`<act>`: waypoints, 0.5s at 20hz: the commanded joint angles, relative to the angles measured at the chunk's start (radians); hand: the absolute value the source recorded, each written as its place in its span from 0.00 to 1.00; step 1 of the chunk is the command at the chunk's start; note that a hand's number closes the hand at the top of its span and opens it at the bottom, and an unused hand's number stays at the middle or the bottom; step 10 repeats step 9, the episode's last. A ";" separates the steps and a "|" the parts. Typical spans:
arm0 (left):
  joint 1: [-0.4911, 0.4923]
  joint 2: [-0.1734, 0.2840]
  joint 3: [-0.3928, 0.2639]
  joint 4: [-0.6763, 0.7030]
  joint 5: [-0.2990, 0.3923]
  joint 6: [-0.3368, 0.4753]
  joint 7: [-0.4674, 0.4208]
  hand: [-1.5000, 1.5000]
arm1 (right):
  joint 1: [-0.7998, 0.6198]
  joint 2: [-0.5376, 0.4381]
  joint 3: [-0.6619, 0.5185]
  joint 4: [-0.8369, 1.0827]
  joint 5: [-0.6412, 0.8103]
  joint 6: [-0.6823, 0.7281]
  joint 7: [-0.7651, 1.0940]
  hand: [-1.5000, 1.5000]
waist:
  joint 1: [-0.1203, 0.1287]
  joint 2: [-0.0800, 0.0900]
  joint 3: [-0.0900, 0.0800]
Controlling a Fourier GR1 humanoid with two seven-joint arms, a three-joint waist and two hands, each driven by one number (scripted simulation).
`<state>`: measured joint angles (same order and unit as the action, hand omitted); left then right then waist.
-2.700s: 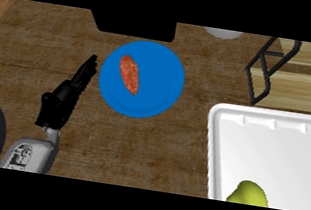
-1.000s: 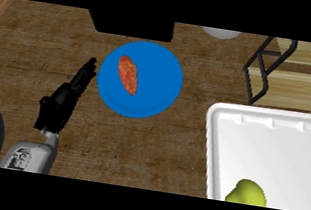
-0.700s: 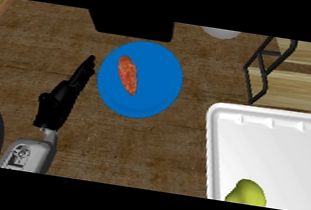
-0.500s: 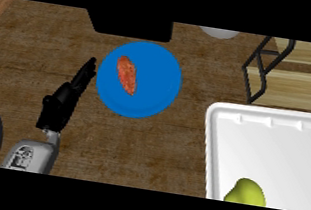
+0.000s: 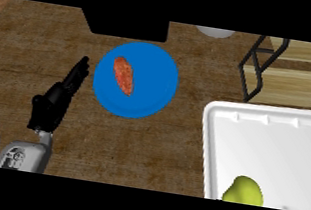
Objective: Pick the squash from the tray and place it in the tiered shelf
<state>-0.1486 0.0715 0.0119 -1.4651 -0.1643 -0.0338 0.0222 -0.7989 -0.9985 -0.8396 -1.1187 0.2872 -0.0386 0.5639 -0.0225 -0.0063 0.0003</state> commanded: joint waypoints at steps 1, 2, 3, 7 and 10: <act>0.052 -0.011 -0.017 -0.026 -0.013 0.010 -0.020 0.50 | 0.107 -0.132 -0.111 0.027 -0.085 0.165 0.048 0.00 | -0.001 -0.001 0.000; 0.005 0.014 0.023 -0.016 0.028 -0.017 0.013 0.50 | 0.179 -0.129 -0.161 0.019 -0.109 0.209 -0.001 0.00 | -0.013 -0.001 0.001; 0.006 -0.016 -0.004 0.010 -0.005 0.015 -0.007 0.50 | 0.210 -0.154 -0.164 0.058 -0.103 0.240 -0.047 0.00 | -0.010 0.002 0.001; 0.011 -0.015 -0.001 -0.039 0.008 0.011 0.042 0.50 | 0.354 -0.220 -0.354 0.133 -0.183 0.378 -0.121 0.00 | -0.014 -0.002 0.001; 0.013 -0.037 -0.033 -0.013 -0.030 0.035 0.008 0.50 | 0.420 -0.229 -0.397 0.250 -0.185 0.428 -0.238 0.00 | -0.013 0.001 0.002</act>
